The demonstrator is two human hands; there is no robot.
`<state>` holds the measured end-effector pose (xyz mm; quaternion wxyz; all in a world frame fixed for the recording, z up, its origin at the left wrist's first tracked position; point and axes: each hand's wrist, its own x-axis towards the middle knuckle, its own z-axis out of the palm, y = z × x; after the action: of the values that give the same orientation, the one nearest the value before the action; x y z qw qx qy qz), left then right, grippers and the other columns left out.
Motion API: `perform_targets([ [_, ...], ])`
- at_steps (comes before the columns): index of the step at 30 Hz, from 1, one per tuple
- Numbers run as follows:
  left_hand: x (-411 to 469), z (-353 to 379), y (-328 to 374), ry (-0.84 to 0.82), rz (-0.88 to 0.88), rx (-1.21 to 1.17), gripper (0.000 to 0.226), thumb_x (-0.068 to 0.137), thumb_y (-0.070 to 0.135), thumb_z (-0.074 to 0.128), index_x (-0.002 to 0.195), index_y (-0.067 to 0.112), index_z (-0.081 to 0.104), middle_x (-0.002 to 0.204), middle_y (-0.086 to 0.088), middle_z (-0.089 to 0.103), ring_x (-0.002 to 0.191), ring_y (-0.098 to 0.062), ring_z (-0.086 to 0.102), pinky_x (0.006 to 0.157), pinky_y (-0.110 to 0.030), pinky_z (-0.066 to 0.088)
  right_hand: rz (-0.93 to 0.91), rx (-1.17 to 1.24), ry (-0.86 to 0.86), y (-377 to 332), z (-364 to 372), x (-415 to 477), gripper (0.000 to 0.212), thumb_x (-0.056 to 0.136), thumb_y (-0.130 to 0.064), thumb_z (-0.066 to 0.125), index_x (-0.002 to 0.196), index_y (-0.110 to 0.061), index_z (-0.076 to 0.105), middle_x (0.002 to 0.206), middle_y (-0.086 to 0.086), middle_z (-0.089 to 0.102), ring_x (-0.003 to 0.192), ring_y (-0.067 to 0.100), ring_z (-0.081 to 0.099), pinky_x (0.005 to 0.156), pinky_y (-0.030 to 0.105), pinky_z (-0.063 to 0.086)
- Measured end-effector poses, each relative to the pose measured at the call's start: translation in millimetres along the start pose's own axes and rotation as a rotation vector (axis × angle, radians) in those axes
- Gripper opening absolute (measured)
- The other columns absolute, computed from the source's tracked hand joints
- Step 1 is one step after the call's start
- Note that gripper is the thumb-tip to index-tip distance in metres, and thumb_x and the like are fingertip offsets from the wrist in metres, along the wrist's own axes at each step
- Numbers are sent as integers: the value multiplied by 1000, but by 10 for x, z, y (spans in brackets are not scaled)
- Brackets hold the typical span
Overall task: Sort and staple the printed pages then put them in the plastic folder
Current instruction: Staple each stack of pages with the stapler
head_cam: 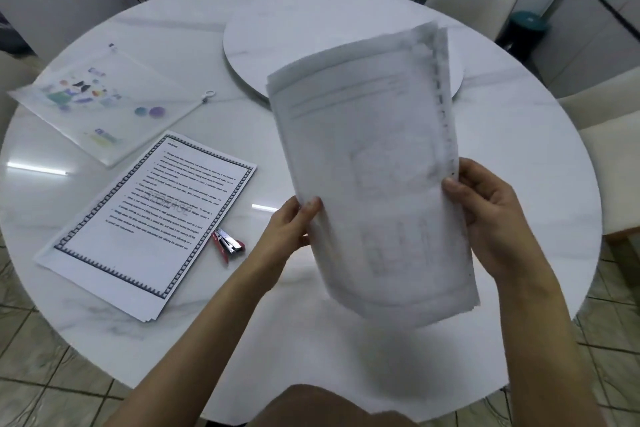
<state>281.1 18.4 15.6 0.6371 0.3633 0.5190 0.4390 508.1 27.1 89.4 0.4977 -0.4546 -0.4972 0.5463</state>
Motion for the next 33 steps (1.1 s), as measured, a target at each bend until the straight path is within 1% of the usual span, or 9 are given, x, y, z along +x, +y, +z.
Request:
perform_targets([
  [5,-12,-40,42,83,158,96,10,92,15,54,96,21,62,92,3,68,86,-11,63,70,-23,51,30,-80,184,117,-137,50,19,92,-9,51,92,-21,66,84,-11,72,79,6,67,68,19,54],
  [10,21,-68,-10,153,194,226,11,92,13,53,99,19,60,90,2,68,77,-4,63,59,-11,46,128,-205,251,322,-128,68,21,95,-7,47,99,-20,64,83,-12,71,77,5,65,64,15,51],
  [14,41,-98,0,190,253,292,15,91,15,55,104,22,59,93,7,69,84,-3,63,71,-15,50,186,-233,264,400,-93,82,21,95,-10,49,110,-15,62,95,-6,68,83,7,63,66,19,46],
  [18,19,-88,209,207,397,313,18,88,13,60,88,31,59,74,21,68,72,6,62,65,-12,49,140,-213,283,335,-61,133,20,94,-9,49,104,-19,63,94,-4,68,87,11,63,76,25,49],
  [23,-75,33,379,215,566,329,13,83,22,56,92,32,60,81,20,66,75,-3,62,68,-23,53,86,-362,454,360,76,178,39,92,-15,55,130,-18,48,119,-3,55,101,10,54,86,25,44],
  [28,-191,219,404,314,769,688,25,85,10,55,108,16,64,75,14,62,68,5,53,63,-6,38,64,-238,266,254,406,94,29,92,-25,55,121,-22,51,112,-1,60,103,14,61,88,27,51],
  [30,-221,314,397,308,881,795,29,86,16,51,113,17,60,88,-2,69,73,-7,59,65,-16,46,105,-130,173,213,516,59,35,90,-33,55,122,-17,52,114,4,61,100,16,65,85,29,54],
  [31,-228,362,376,308,926,855,30,86,19,48,114,20,58,90,-6,69,73,-17,62,63,-26,50,113,-108,146,201,550,46,41,89,-38,57,123,-15,52,116,5,61,99,15,66,84,29,54],
  [33,-256,464,330,310,967,951,31,87,19,48,116,21,59,88,-2,68,66,-19,61,54,-26,48,110,-93,111,175,589,20,55,81,-50,60,122,-13,54,114,3,63,99,13,66,84,29,55],
])
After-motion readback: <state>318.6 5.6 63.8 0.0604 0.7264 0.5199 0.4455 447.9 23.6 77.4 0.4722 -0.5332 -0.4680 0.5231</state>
